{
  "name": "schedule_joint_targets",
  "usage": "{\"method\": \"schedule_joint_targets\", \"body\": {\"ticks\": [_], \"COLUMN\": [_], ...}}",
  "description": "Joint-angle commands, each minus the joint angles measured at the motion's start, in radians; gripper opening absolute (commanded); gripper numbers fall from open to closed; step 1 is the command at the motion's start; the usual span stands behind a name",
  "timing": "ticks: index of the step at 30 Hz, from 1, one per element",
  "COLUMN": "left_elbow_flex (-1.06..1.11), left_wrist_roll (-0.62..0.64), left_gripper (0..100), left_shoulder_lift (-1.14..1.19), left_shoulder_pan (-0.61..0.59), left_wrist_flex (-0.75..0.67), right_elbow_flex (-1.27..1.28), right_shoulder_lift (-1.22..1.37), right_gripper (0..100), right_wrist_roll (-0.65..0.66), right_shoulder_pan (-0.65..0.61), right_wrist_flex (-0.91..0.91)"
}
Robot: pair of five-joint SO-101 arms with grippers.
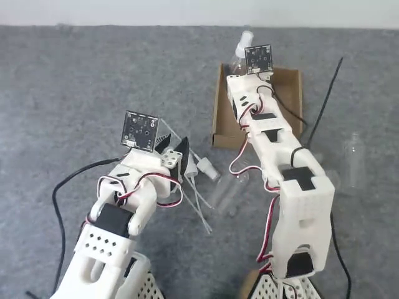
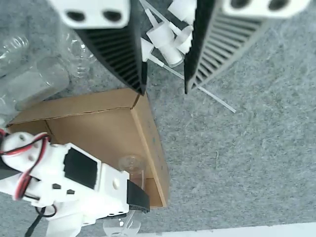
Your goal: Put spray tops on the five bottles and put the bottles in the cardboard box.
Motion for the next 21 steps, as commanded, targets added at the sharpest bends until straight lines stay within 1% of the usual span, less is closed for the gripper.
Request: {"method": "schedule_joint_targets", "body": {"ticks": [1, 6, 13, 17, 21], "left_elbow_flex": [-0.010, -0.008, -0.008, -0.008, -0.008], "left_wrist_roll": [0.006, 0.006, 0.006, 0.006, 0.006], "left_gripper": [11, 11, 11, 11, 11], "left_shoulder_lift": [-0.015, -0.015, -0.015, -0.015, -0.015], "left_shoulder_pan": [0.002, 0.002, 0.002, 0.002, 0.003], "left_wrist_flex": [-0.028, -0.028, -0.029, -0.029, -0.029], "right_elbow_flex": [-0.087, -0.123, -0.121, -0.126, -0.124], "right_shoulder_lift": [0.007, 0.053, 0.062, 0.058, 0.059], "right_gripper": [0.6, 0.6, 0.6, 0.7, 0.7], "right_wrist_roll": [0.018, -0.072, -0.072, -0.072, -0.072], "right_shoulder_pan": [0.002, 0.002, 0.001, -0.001, -0.001], "right_wrist_flex": [-0.025, -0.024, -0.022, 0.024, 0.028]}}
